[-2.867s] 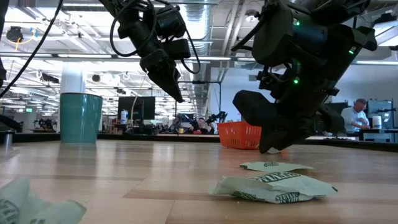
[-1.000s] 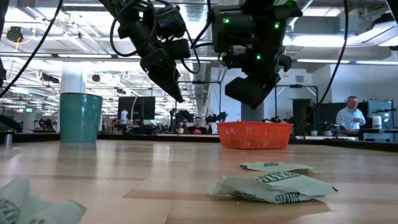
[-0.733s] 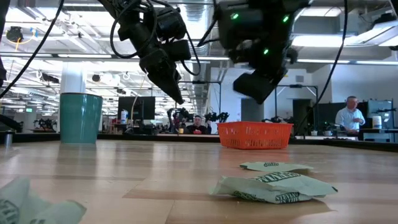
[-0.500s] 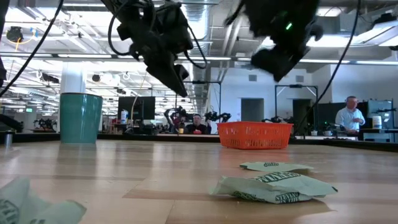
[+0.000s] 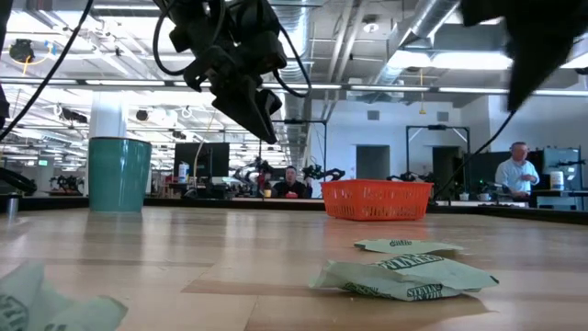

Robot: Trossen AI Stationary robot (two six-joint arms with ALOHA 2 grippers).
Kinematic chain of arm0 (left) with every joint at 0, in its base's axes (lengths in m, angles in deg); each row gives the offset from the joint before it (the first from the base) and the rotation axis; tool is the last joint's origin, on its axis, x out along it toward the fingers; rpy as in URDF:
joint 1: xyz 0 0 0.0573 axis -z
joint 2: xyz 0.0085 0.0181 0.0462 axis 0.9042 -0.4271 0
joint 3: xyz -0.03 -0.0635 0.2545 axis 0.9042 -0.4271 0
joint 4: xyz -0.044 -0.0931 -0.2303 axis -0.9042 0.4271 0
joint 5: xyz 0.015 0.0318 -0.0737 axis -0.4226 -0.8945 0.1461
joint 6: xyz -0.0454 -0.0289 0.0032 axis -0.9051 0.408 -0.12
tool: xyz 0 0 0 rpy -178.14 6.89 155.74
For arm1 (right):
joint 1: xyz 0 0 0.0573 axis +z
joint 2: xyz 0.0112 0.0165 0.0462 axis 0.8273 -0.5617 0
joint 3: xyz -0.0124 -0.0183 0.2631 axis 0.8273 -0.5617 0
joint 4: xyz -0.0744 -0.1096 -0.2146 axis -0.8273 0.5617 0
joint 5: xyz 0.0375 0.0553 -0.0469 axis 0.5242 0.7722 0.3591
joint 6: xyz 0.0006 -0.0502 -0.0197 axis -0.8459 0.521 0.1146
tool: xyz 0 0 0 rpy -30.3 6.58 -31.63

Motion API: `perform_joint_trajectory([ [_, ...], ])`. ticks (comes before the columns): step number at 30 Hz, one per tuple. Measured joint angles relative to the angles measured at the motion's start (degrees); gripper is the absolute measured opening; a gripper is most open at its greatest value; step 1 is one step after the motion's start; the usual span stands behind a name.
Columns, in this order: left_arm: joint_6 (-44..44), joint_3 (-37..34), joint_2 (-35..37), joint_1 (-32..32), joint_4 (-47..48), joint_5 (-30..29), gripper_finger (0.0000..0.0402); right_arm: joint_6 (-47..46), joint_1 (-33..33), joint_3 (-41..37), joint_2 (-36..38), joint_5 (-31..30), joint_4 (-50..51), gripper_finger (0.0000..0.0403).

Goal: Pick and place Stevia / Truvia into bins
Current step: Put the stevia packet into the orange bin

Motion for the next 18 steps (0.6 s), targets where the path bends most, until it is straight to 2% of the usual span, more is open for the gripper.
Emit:
perform_joint_trajectory([
  [8,0.02,0.00,0.02,-0.02,-0.40,-0.02,0.0109,-6.75,11.85,-0.72,-1.64,2.90,-14.19,0.0118],
  [14,0.02,-0.02,0.02,-0.02,-0.40,-0.02,0.0109,-6.59,18.20,-0.79,-6.72,4.92,-17.43,0.0118],
  [18,0.00,-0.02,0.02,-0.01,-0.39,-0.04,0.0109,-8.66,20.10,-0.77,-11.40,5.39,-17.79,0.0118],
])
